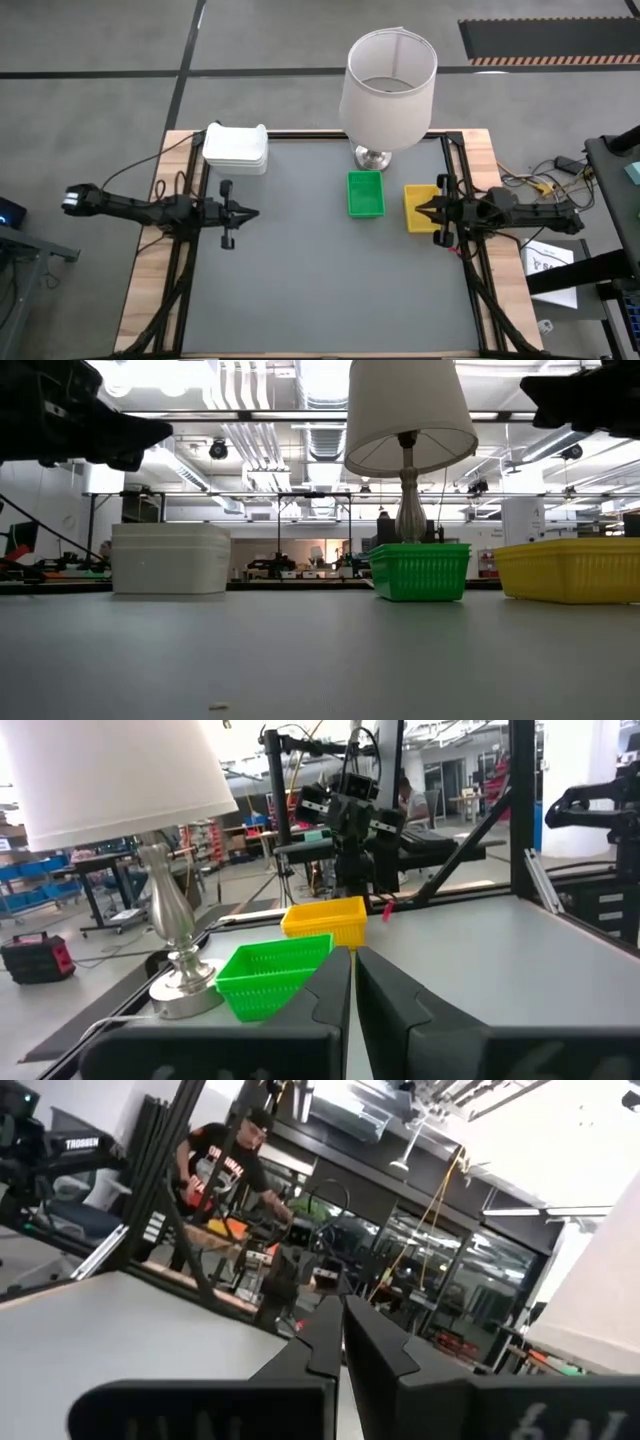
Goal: Stack baskets by color
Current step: Return to Home Position
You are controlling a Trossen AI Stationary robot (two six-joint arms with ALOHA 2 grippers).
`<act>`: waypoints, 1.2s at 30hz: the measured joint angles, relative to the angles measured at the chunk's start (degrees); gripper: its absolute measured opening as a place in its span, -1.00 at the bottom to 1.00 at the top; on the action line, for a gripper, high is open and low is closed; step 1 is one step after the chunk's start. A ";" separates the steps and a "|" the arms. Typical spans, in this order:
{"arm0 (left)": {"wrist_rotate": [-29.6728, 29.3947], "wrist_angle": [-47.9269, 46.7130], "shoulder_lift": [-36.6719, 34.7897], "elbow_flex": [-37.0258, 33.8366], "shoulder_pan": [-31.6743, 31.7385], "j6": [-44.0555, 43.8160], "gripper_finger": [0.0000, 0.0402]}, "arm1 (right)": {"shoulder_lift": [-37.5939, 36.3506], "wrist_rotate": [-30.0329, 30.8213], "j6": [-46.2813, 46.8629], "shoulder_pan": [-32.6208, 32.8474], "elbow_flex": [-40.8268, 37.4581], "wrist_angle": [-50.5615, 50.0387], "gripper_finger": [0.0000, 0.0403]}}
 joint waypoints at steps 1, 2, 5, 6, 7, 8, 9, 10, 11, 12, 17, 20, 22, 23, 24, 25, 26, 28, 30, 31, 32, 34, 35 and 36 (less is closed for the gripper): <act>-0.02 0.02 0.23 0.00 0.00 0.00 -0.98 | 0.09 0.00 0.00 0.00 -0.02 0.29 -0.96; -0.02 0.02 0.51 -0.02 0.00 0.00 -0.98 | 0.57 -0.03 -0.04 0.00 -0.05 0.66 -0.96; -0.03 0.12 1.33 -0.04 0.00 0.00 -0.98 | 0.81 -2.07 0.90 0.00 -1.22 2.87 -0.96; -0.03 0.17 1.69 -0.04 0.00 0.00 -0.98 | 0.79 -3.35 1.62 0.00 -1.78 2.92 -0.96; -0.02 0.24 2.04 -0.04 0.00 0.00 -0.98 | 0.79 -4.14 2.31 0.02 -2.10 2.35 -0.96; -0.02 0.24 2.31 -0.04 0.00 0.00 -0.98 | 0.83 -4.35 3.40 0.01 -2.12 1.98 -0.96; 0.00 0.24 2.60 -0.04 0.00 0.00 -0.98 | 0.89 -4.12 4.78 0.00 -2.12 1.10 -0.96; 0.00 0.24 2.95 -0.07 0.00 0.00 -0.98 | 1.04 -3.58 6.62 0.00 -2.12 0.13 -0.96; 0.00 0.24 3.29 -0.07 0.00 0.00 -0.98 | 1.28 -2.58 8.31 0.00 -2.12 -0.74 -0.96; 0.00 0.24 3.58 -0.07 0.00 0.00 -0.98 | 1.51 -1.79 9.60 0.00 -2.12 -1.21 -0.96; 0.02 0.22 5.18 -0.09 0.00 0.00 -0.98 | 2.52 -0.98 12.94 0.00 -2.14 -0.94 -0.96; 0.02 0.22 6.27 -0.11 0.00 0.00 -0.98 | 2.76 -0.96 13.58 0.00 -2.14 -0.90 -0.96; 0.04 0.22 6.98 -0.11 0.00 0.00 -0.98 | 2.75 -0.98 13.59 0.00 -2.14 -0.89 -0.96; 0.04 0.22 7.37 -0.11 0.00 0.00 -0.98 | 2.75 -0.96 13.60 0.00 -2.14 -0.89 -0.96; 0.04 0.22 7.74 -0.13 0.00 0.00 -0.98 | 2.75 -0.96 13.58 0.00 -2.14 -0.88 -0.96; 0.04 0.22 8.17 -0.13 0.00 0.00 -0.98 | 2.75 -0.96 13.58 0.00 -2.14 -0.89 -0.96; 0.04 0.22 8.63 -0.13 0.00 0.00 -0.98 | 2.75 -0.96 13.59 0.00 -2.14 -0.88 -0.96; 0.07 0.22 9.52 -0.13 0.00 0.00 -0.98 | 2.75 -0.96 13.56 0.00 -2.16 -0.87 -0.96; 0.09 -0.18 10.55 -0.13 0.00 0.01 -0.98 | 2.75 -0.96 13.60 0.00 -2.16 -0.87 -0.96; 0.09 0.01 11.04 -0.13 0.00 0.01 -0.98 | 2.75 -0.96 13.62 0.00 -2.16 -0.87 -0.96; 0.09 0.14 11.58 -0.13 0.00 0.00 -0.98 | 2.75 -0.96 13.59 0.00 -2.16 -0.88 -0.96; 0.09 0.18 12.68 -0.13 0.00 0.00 -0.98 | 2.75 -0.96 13.58 0.00 -2.16 -0.87 -0.96; 0.09 0.13 13.27 -0.15 0.00 0.00 -0.98 | 2.75 -0.96 13.61 0.00 -2.16 -0.87 -0.96; 0.09 0.19 13.87 -0.14 0.00 0.00 -0.98 | 2.75 -0.96 13.61 0.00 -2.18 -0.89 -0.96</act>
